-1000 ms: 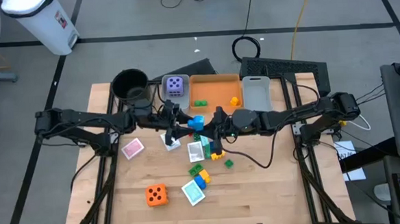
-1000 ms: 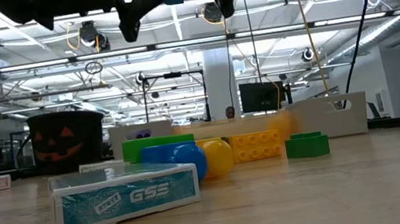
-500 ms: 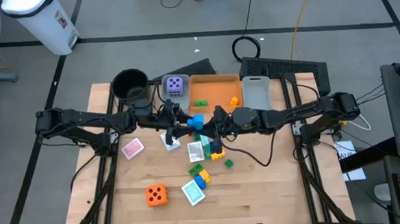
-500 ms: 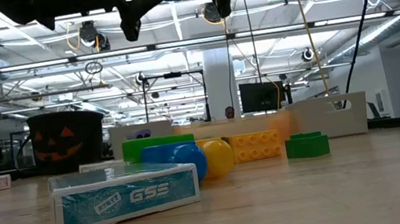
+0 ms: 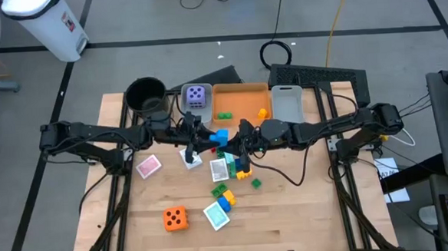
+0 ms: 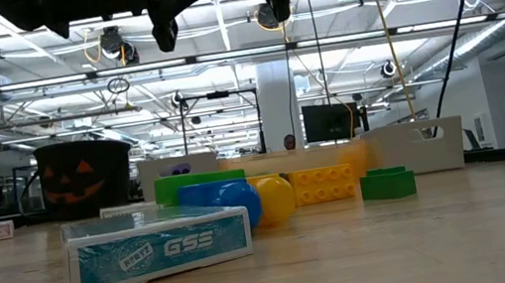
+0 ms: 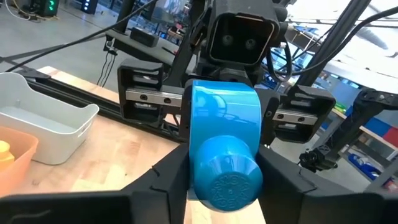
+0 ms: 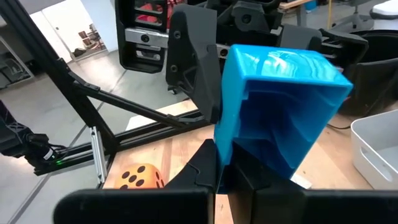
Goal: Pick & Place Toys
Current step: Put the right blue game piece into the orange bin
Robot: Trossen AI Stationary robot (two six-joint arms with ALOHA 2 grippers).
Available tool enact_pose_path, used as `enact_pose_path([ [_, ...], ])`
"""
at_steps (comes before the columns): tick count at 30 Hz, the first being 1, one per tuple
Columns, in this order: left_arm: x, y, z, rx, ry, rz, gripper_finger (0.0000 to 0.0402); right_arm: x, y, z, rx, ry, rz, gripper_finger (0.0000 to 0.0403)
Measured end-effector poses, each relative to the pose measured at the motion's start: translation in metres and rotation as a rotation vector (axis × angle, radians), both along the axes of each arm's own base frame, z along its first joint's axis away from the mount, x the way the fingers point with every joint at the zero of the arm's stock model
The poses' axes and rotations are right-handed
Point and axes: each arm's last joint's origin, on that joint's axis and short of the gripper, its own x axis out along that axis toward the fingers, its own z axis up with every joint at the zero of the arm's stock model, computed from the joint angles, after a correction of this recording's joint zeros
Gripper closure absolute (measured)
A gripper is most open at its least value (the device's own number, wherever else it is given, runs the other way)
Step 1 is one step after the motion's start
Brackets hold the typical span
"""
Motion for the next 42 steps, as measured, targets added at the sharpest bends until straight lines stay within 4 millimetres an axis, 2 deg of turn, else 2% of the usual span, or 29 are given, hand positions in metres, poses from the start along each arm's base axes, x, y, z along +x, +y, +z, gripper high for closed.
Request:
enact_pose_path([
  [4,0.0,0.0,0.0,0.012,-0.003,-0.007,0.0231,0.0,0.0,0.0,-0.003,0.0,0.003,0.0399],
  [9,0.0,0.0,0.0,0.013,-0.005,-0.009,0.0264,0.0,0.0,0.001,-0.009,-0.014,0.003,0.0383],
  [16,0.0,-0.001,0.001,0.014,-0.012,-0.026,0.0264,0.001,0.0,0.004,-0.004,-0.04,0.005,0.0318],
  [21,0.0,-0.001,0.001,0.014,-0.011,-0.026,0.0246,0.001,0.0,0.003,0.027,-0.035,-0.001,0.0266],
  [28,-0.001,0.004,0.002,0.016,-0.018,-0.008,0.0265,0.0,0.0,0.003,0.039,-0.027,-0.008,0.0217],
  [37,-0.002,0.015,0.002,0.005,-0.019,-0.001,0.025,-0.017,-0.013,0.015,0.037,0.022,-0.044,0.0202],
  [42,-0.004,0.023,0.002,0.005,-0.019,0.009,0.0265,-0.034,-0.019,0.026,0.003,0.058,-0.055,0.0205],
])
